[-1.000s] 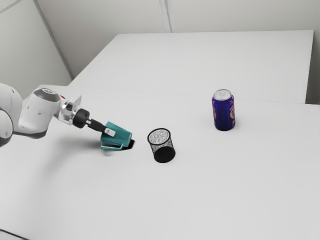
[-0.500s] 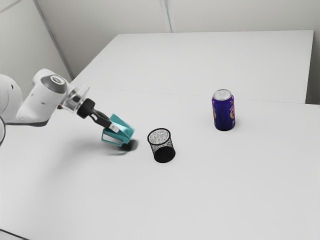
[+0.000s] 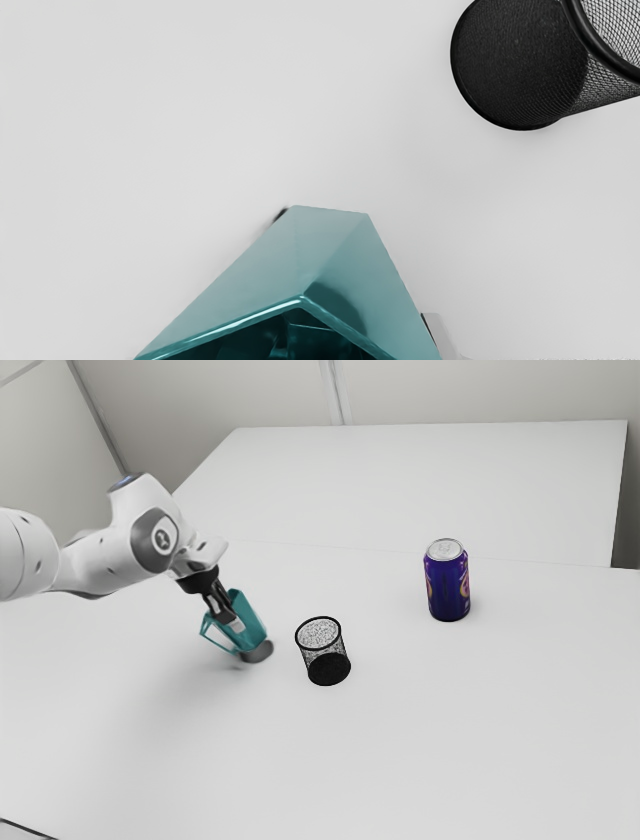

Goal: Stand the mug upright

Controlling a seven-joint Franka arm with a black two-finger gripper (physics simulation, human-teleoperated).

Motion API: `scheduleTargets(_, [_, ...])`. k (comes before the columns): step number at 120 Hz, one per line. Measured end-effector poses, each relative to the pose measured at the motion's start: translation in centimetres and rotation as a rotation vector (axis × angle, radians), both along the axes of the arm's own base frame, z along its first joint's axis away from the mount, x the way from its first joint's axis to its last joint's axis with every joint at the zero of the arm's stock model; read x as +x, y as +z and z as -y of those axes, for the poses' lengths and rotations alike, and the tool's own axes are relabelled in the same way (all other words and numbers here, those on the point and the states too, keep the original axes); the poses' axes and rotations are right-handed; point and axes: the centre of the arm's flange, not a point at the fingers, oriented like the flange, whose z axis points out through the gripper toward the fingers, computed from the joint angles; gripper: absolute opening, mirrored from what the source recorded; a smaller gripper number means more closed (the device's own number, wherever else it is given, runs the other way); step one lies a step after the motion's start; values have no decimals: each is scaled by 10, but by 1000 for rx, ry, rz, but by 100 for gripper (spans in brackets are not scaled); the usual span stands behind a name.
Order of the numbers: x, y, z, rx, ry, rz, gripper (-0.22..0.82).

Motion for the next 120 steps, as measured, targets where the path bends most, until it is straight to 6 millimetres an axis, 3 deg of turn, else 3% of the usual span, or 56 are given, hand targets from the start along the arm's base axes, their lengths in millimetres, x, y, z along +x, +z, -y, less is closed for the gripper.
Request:
scheduleTargets(60, [-28, -4, 41, 168, 182, -70, -15])
scheduleTargets(120, [-32, -25, 50, 176, 365, -133, -15])
